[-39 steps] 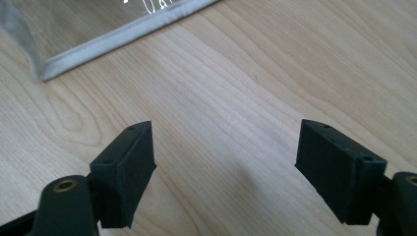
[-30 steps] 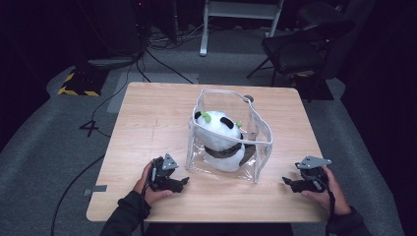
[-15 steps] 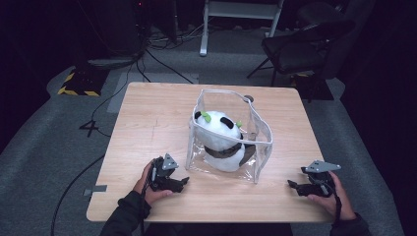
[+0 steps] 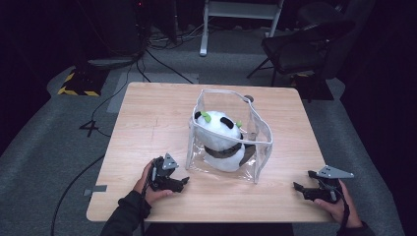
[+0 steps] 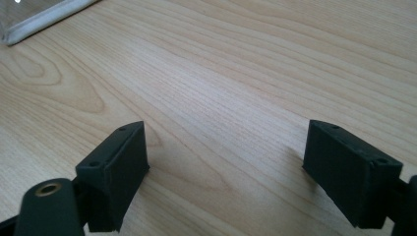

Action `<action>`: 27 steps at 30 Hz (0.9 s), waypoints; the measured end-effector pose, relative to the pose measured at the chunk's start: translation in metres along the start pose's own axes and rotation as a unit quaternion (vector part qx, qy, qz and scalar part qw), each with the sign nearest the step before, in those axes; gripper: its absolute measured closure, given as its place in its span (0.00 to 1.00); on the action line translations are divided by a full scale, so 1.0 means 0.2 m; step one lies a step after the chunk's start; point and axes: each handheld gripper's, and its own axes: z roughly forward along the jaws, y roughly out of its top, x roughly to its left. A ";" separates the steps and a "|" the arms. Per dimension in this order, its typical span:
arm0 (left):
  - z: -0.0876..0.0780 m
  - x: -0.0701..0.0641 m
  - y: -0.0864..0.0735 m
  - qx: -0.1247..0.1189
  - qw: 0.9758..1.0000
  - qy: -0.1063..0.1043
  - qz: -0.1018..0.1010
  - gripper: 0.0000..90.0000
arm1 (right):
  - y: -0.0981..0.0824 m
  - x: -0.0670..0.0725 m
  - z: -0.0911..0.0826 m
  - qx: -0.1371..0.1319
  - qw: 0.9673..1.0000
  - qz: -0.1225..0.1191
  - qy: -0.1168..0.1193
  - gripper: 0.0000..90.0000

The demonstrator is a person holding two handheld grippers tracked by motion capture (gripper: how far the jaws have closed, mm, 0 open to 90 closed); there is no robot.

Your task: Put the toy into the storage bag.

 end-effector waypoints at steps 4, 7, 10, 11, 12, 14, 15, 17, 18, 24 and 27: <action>0.00 0.00 0.00 0.000 1.000 0.000 0.000 0.17 | 0.00 0.00 0.00 0.000 1.000 0.000 0.000 0.19; 0.00 0.00 0.00 0.000 1.000 0.000 0.000 0.17 | 0.00 0.00 0.00 0.000 1.000 0.000 0.000 0.19; 0.00 0.00 0.00 0.000 1.000 0.000 0.000 0.17 | 0.00 0.00 0.00 -0.001 1.000 0.000 0.000 0.19; 0.00 0.00 0.00 0.000 1.000 0.001 -0.001 0.17 | 0.00 0.00 0.00 -0.001 1.000 0.000 0.000 0.19; 0.00 0.00 0.00 -0.001 1.000 0.002 -0.001 0.17 | 0.00 0.00 0.00 -0.001 1.000 0.002 -0.001 0.19; 0.00 0.00 0.00 -0.002 1.000 0.001 -0.002 0.17 | 0.00 0.01 0.00 -0.001 1.000 0.005 -0.005 0.19; 0.00 0.00 0.00 -0.001 1.000 0.002 -0.001 0.17 | 0.00 0.01 0.00 -0.001 1.000 0.005 -0.005 0.19; 0.00 0.00 0.00 -0.001 1.000 0.001 -0.001 0.17 | 0.00 0.01 0.00 -0.001 1.000 0.005 -0.005 0.19; 0.00 0.00 0.00 -0.001 1.000 0.001 -0.001 0.17 | 0.00 0.01 0.00 -0.001 1.000 0.005 -0.005 0.19; 0.00 0.00 0.00 0.000 1.000 0.001 -0.001 0.17 | 0.00 0.01 0.00 -0.001 1.000 0.007 -0.005 0.19; 0.00 0.00 0.00 0.000 1.000 0.001 -0.001 0.17 | 0.00 0.00 0.00 -0.001 1.000 0.007 -0.006 0.19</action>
